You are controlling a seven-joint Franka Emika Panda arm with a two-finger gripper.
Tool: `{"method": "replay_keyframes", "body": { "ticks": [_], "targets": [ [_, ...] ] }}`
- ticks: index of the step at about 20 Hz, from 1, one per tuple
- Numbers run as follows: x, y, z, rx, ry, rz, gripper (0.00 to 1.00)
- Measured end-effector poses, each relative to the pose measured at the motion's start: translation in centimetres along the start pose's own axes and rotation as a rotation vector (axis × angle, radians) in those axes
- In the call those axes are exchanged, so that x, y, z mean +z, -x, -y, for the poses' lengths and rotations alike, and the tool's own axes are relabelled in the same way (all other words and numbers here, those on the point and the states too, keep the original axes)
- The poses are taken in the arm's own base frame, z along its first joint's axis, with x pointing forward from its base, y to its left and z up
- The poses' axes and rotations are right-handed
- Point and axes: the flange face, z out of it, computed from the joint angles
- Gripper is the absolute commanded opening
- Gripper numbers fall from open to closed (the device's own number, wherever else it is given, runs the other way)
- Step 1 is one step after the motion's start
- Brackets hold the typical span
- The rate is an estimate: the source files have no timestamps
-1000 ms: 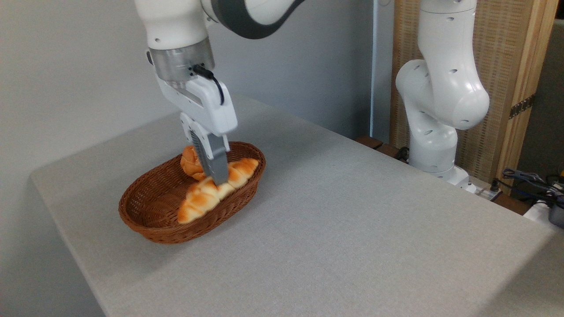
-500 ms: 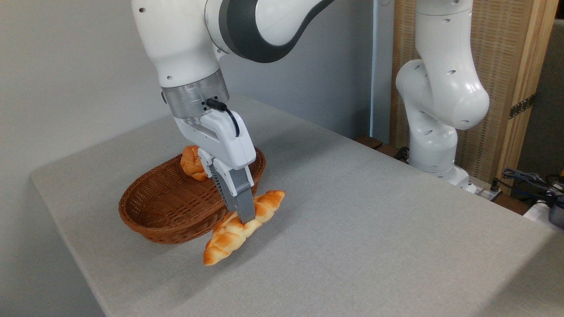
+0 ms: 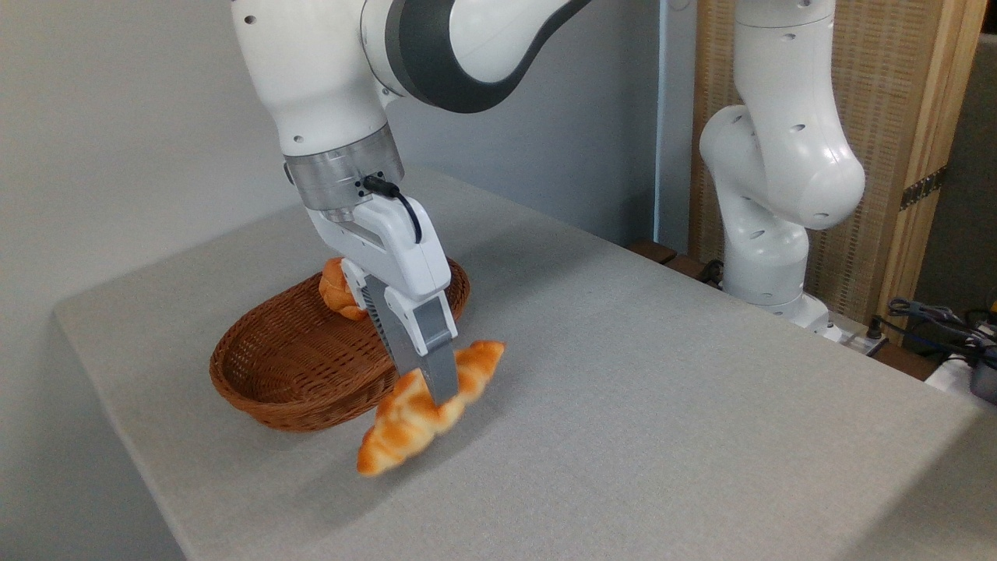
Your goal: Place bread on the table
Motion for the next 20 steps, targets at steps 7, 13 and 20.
{"method": "replay_keyframes", "body": {
  "ticks": [7, 13, 20],
  "targets": [
    [-1.1, 0.1, 0.2, -0.010, -0.015, -0.017, 1.00],
    [-8.4, 0.4, -0.5, -0.062, 0.046, -0.141, 1.00],
    [-10.7, -1.4, -3.6, -0.103, 0.110, -0.180, 1.00]
  ]
}}
